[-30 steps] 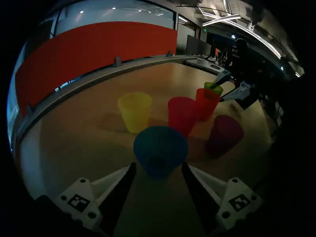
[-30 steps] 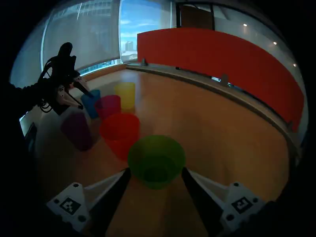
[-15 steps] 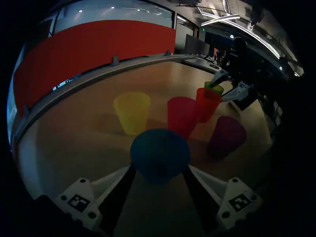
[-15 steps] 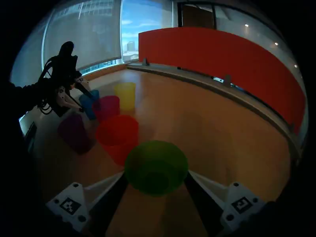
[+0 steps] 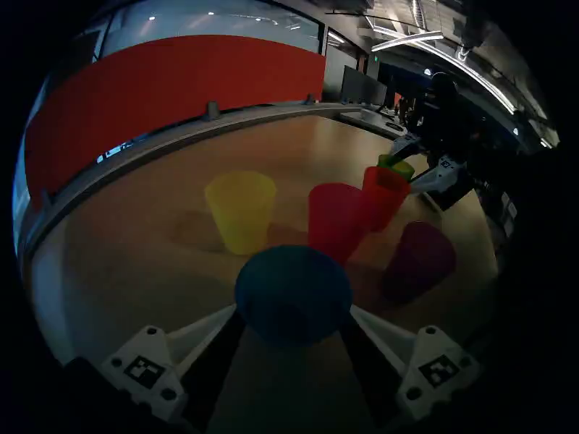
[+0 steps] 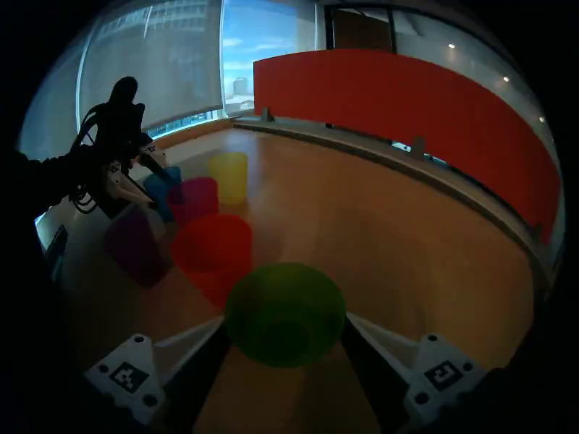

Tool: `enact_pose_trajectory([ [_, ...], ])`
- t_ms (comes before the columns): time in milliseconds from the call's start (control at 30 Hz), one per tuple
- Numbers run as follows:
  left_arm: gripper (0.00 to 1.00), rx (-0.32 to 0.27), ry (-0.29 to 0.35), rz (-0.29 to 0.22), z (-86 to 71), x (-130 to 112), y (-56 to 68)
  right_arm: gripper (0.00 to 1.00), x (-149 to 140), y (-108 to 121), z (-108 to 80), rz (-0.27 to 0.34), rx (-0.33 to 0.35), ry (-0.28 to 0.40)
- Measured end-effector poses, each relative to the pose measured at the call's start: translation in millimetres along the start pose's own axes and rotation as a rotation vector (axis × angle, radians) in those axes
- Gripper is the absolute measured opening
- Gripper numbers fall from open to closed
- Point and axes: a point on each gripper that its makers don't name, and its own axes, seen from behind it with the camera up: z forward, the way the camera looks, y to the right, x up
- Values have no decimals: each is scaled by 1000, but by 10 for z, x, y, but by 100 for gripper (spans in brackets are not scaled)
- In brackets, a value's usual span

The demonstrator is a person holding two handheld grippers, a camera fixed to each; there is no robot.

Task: Pour water

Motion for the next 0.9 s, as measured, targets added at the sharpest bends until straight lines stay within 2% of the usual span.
enact_pose_trajectory([
  [200, 84, 2, 14, -22, -4, 27, -12, 99, -9, 7, 2, 8, 1, 1],
  [400, 83, 0, 20, -21, -24, 23, 5, 88, -13, -14, 1, 11, 12, 1],
  [900, 83, 17, 62, -23, -111, 134, -14, 87, 31, -42, -42, 3, 14, 18],
])
